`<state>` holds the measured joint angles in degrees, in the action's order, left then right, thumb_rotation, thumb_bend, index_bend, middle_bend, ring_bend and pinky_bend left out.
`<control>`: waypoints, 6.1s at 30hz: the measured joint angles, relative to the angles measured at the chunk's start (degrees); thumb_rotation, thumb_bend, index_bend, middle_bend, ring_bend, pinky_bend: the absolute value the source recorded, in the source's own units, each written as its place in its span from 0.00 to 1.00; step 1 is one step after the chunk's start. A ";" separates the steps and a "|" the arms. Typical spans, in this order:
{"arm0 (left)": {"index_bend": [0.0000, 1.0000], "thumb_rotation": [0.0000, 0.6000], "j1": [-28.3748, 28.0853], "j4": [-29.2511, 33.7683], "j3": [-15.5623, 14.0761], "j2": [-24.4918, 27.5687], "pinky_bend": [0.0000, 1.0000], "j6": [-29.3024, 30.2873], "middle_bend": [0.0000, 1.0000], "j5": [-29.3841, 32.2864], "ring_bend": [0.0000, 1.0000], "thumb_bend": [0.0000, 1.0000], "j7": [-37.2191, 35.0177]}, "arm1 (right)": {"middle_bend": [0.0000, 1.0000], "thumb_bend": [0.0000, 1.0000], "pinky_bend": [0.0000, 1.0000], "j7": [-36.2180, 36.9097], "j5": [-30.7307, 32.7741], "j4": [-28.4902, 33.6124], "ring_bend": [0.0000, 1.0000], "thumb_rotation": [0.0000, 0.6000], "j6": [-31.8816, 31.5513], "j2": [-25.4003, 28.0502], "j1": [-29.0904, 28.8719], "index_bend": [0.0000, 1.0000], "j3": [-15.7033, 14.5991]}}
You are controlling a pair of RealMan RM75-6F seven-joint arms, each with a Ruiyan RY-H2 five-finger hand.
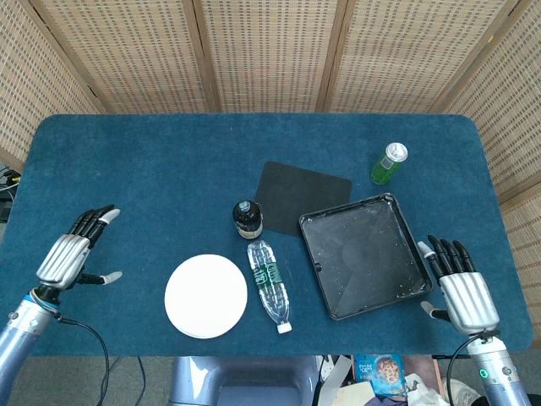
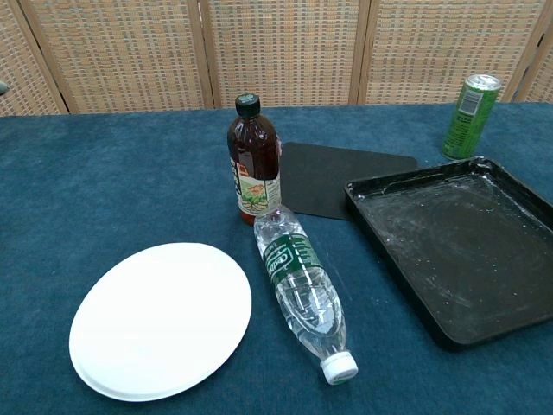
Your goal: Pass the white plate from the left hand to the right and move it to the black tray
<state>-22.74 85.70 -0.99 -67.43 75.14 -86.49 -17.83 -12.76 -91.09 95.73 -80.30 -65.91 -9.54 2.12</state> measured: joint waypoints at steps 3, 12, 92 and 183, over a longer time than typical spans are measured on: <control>0.00 1.00 1.44 1.04 1.09 1.09 0.00 2.09 0.00 1.74 0.00 0.00 1.87 | 0.00 0.00 0.00 3.18 -5.44 -1.61 0.00 1.00 0.63 0.00 -1.77 0.00 -1.17; 0.00 1.00 4.73 3.66 4.07 4.40 0.00 6.63 0.00 4.66 0.00 0.00 2.75 | 0.00 0.00 0.00 15.91 -25.32 -6.32 0.00 1.00 5.32 -0.60 -14.55 0.00 -4.70; 0.00 1.00 6.08 1.00 9.82 4.87 0.00 -0.27 0.00 8.60 0.00 0.00 -0.41 | 0.00 0.49 0.00 7.55 -10.97 -35.31 0.00 1.00 28.13 -45.07 -49.60 0.42 1.63; 0.00 1.00 6.87 5.11 8.05 4.61 0.00 2.39 0.00 3.58 0.00 0.00 4.18 | 0.00 0.00 0.00 28.07 -7.99 -50.18 0.00 1.00 -7.23 -18.90 -17.07 0.00 -5.69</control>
<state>-15.86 90.81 7.05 -62.81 77.53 -82.91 -13.65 15.30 -99.08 45.56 -87.53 -84.81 -26.61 -3.57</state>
